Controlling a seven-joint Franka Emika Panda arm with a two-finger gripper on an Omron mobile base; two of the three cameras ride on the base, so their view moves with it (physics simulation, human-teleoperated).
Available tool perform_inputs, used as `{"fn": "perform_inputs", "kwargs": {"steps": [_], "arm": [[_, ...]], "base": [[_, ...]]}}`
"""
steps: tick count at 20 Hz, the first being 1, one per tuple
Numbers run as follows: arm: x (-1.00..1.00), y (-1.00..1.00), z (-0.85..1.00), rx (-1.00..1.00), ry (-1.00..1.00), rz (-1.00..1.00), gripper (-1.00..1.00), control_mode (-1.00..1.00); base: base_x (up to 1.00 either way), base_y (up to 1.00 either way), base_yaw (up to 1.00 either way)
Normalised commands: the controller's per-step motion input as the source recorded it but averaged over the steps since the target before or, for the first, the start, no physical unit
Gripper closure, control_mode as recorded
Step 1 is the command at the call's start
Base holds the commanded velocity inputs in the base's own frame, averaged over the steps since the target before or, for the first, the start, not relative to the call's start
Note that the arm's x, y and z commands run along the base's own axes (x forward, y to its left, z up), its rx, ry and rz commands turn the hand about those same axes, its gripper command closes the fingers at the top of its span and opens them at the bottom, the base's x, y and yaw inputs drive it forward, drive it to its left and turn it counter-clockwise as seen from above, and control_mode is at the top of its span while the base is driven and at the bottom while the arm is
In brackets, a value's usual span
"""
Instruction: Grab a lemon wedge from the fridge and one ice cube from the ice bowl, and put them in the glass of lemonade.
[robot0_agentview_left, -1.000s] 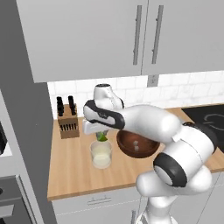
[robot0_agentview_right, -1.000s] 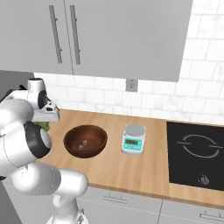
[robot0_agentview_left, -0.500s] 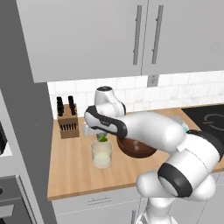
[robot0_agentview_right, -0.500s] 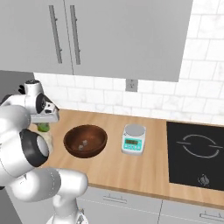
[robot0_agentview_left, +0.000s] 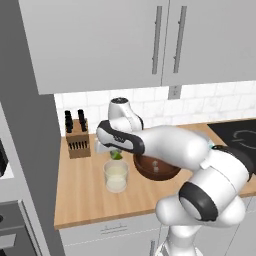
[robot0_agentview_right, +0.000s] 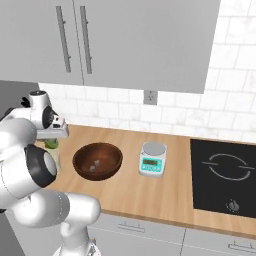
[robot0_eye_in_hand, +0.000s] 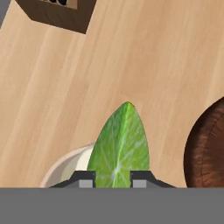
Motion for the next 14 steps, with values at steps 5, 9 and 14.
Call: {"fn": "perform_inputs", "kwargs": {"steps": [5,9,14], "arm": [[-0.41,0.00,0.07,0.00,-0.11,0.00,1.00,-1.00],[-0.18,0.03,-0.07,0.00,-0.08,0.00,1.00,-1.00],[0.00,0.07,-0.08,0.00,-0.02,0.00,1.00,-1.00]], "base": [[0.00,0.00,0.00],[0.00,0.00,0.00],[0.00,0.00,0.00]]}}
